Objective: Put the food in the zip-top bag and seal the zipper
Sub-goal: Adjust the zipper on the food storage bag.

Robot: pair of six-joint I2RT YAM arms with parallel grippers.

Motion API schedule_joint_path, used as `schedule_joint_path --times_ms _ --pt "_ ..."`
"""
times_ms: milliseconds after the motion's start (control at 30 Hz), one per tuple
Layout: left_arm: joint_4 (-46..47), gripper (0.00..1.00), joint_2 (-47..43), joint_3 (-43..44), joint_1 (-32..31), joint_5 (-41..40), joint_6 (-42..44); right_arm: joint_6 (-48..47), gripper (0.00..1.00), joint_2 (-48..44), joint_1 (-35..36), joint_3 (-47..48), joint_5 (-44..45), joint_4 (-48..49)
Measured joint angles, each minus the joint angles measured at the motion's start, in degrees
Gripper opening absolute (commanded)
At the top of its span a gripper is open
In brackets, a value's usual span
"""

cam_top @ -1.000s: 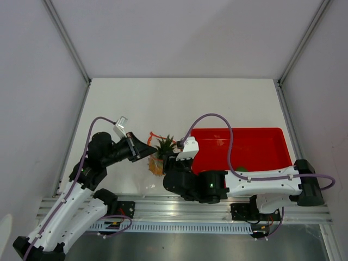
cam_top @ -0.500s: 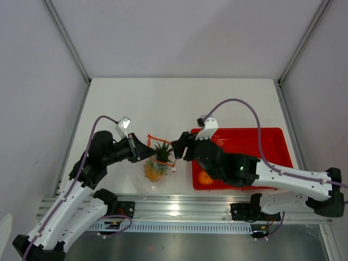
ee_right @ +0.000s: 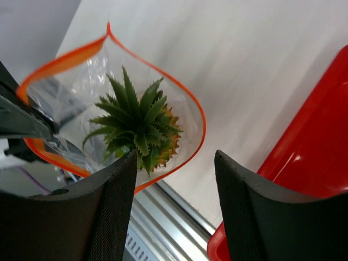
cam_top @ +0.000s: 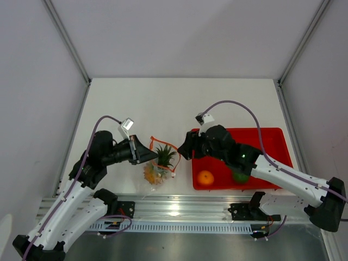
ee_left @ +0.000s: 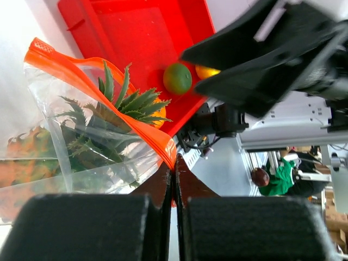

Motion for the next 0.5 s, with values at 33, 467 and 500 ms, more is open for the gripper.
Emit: schedule_joint_path --times_ms 33,467,500 --pt "0.0 0.01 0.0 0.1 0.0 0.5 0.1 -0.7 0.59 1.0 -0.2 -0.5 -2.0 0.5" --pt "-2.0 0.01 -1.6 1.5 0.0 3.5 1.6 -5.0 0.47 8.9 -2.6 -2.5 -13.8 5.6" --pt "-2.1 0.01 -1.6 1.6 0.0 3.7 1.6 -5.2 0.47 9.0 -2.6 -2.5 -14.1 5.9"
